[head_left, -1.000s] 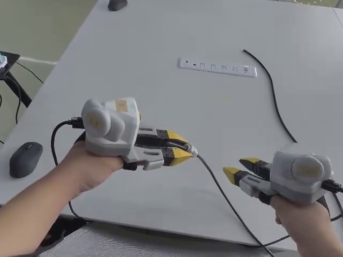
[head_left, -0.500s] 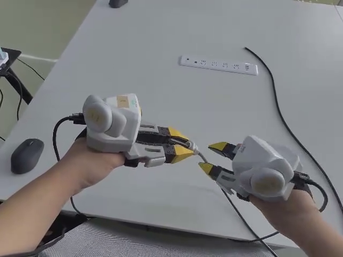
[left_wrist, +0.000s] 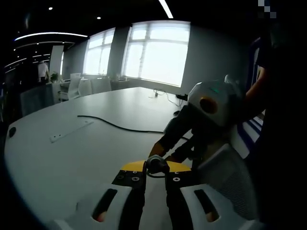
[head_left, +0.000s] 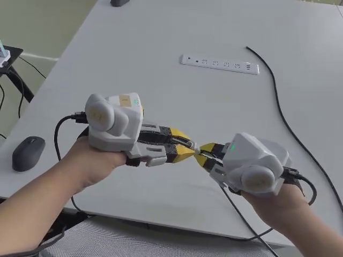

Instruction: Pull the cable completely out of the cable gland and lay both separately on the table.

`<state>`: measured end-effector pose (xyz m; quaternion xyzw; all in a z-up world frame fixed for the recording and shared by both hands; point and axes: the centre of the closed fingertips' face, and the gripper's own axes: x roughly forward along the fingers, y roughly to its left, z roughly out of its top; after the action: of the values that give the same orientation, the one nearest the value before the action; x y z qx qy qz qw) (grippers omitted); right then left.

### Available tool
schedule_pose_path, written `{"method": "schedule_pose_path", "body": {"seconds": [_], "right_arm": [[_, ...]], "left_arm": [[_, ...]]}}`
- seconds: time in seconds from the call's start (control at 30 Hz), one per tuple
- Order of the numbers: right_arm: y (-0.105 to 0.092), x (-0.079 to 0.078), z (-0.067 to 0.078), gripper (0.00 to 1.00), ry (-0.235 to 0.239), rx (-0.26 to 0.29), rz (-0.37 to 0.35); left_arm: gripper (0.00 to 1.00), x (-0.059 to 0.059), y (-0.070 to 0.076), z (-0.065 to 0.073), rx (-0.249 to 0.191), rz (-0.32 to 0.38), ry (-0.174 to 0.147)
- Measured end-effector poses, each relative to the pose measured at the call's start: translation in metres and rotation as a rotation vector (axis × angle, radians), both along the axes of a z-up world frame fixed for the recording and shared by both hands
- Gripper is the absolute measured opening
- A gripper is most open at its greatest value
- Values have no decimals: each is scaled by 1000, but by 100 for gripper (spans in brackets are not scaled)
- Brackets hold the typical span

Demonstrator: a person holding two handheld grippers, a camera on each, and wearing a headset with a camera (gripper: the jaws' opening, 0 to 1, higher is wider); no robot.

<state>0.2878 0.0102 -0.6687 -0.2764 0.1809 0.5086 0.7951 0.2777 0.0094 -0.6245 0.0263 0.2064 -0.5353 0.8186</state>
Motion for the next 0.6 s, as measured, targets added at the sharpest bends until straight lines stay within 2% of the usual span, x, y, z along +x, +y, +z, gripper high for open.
{"method": "schedule_pose_path", "body": {"seconds": [0.3,0.37,0.6], "right_arm": [[-2,-1,-3,0,24,26,-20],[-6,1,-10,0,27,-5,-34],[-24,6,-25,0,78,-14,-89]], "left_arm": [[15,0,-2,-3,8,-1,4],[15,0,-3,0,-6,1,5],[15,1,-2,3,-16,8,3]]}}
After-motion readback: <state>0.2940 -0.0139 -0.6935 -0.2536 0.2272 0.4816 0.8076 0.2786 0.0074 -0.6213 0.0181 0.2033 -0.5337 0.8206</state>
